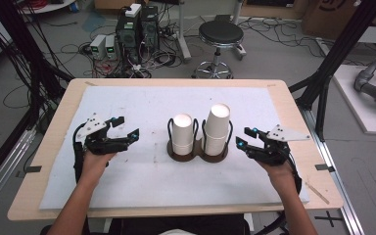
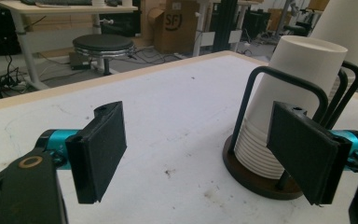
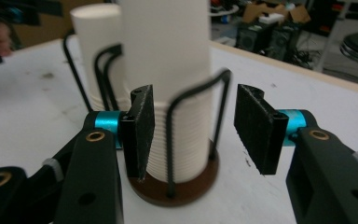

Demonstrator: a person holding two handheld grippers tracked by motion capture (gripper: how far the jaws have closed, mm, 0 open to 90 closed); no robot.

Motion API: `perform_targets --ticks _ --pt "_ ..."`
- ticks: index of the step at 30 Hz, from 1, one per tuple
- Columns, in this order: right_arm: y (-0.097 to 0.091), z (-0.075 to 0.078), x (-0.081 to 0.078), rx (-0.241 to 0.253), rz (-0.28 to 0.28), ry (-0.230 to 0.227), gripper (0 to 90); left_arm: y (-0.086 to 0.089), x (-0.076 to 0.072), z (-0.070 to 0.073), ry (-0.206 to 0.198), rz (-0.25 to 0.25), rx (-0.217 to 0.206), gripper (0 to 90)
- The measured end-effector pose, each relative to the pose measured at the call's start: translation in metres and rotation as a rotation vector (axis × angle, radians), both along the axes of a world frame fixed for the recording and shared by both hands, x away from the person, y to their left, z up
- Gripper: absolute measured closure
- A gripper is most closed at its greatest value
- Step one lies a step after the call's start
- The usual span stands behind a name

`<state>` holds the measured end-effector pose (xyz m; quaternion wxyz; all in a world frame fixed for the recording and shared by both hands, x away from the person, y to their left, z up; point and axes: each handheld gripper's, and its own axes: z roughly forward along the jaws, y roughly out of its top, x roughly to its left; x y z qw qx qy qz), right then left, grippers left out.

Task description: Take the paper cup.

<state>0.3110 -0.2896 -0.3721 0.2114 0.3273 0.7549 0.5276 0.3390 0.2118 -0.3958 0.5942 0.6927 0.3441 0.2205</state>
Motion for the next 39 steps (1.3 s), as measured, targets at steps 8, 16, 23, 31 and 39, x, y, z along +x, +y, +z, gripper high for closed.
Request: perform_targets --ticks 8,16,23,31,39 --pt "0.037 0.021 -0.01 0.018 0.145 -0.073 63.5 0.004 0.0 -0.007 0.019 0.008 0.007 19.6" --pt "0.069 0.009 -0.003 -0.035 0.24 -0.042 72.4 0.008 -0.005 -0.011 0.029 0.018 -0.002 19.6" --pt "0.09 -0.005 0.006 -0.041 0.276 -0.004 75.4 0.006 -0.006 -0.011 0.026 0.018 0.004 19.7" --pt "0.116 -0.012 0.003 -0.093 0.305 -0.025 86.4 0.006 -0.004 -0.014 0.036 0.015 0.006 19.7" --pt "0.138 -0.028 0.012 -0.144 0.268 0.013 90.0 0.007 -0.004 -0.014 0.038 0.013 0.009 19.7"
